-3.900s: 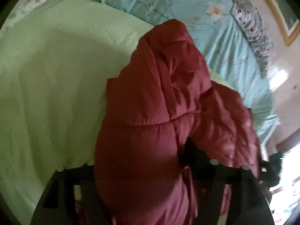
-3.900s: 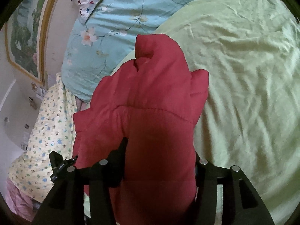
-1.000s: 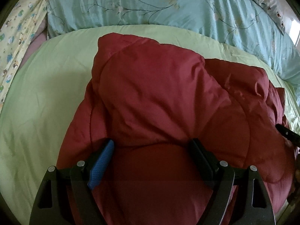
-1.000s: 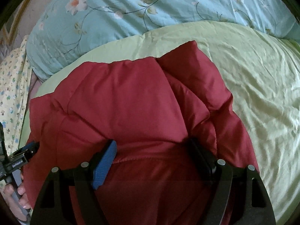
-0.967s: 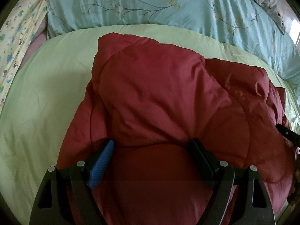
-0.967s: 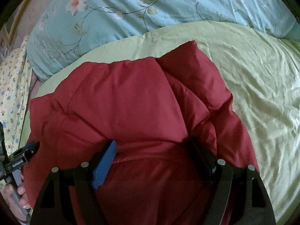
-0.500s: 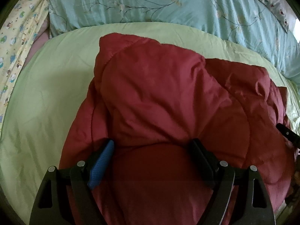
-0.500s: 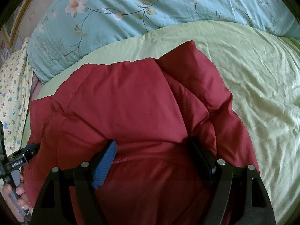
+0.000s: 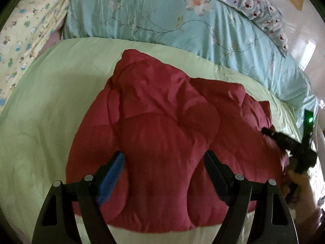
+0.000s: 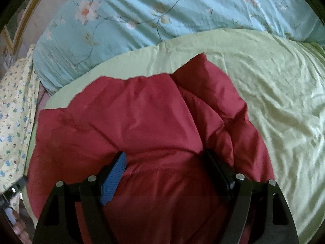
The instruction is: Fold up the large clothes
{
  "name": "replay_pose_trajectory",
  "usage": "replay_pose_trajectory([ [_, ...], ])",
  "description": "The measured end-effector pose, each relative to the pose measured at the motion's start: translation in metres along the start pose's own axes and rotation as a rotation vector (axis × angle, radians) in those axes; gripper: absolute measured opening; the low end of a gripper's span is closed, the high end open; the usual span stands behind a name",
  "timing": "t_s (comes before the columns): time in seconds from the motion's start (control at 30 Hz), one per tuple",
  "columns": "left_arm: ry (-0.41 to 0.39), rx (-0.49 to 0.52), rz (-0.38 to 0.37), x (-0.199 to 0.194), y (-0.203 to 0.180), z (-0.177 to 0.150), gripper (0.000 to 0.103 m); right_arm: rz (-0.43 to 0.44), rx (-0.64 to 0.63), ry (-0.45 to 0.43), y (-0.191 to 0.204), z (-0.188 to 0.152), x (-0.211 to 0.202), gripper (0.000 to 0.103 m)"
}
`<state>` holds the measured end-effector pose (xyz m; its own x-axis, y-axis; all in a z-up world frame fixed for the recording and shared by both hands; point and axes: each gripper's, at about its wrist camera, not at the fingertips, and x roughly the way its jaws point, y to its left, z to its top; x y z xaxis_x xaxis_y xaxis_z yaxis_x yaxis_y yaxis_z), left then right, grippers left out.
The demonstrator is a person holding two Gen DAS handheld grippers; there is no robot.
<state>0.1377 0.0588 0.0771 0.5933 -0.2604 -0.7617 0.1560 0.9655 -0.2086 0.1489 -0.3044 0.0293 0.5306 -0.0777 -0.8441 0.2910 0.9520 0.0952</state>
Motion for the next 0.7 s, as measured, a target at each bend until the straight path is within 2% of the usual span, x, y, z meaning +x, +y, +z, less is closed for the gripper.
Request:
replay_pose_trajectory([
  [0.13, -0.002, 0.034, 0.005, -0.009, -0.003, -0.014, 0.08, 0.014, 0.013, -0.037, 0.002, -0.009, -0.03, 0.081],
  [0.27, 0.007, 0.055, -0.021, -0.015, -0.008, -0.026, 0.08, 0.032, 0.014, -0.064, 0.003, -0.024, -0.061, 0.081],
  [0.4, 0.002, 0.104, -0.025, -0.022, -0.018, -0.035, 0.08, 0.051, -0.01, -0.091, 0.01, -0.048, -0.089, 0.081],
  [0.53, -0.008, 0.157, -0.054, -0.033, -0.03, -0.047, 0.08, 0.074, -0.054, -0.096, 0.026, -0.071, -0.1, 0.081],
  [0.7, -0.005, 0.206, -0.049, -0.037, -0.035, -0.057, 0.08, 0.084, -0.149, -0.084, 0.056, -0.091, -0.103, 0.081],
])
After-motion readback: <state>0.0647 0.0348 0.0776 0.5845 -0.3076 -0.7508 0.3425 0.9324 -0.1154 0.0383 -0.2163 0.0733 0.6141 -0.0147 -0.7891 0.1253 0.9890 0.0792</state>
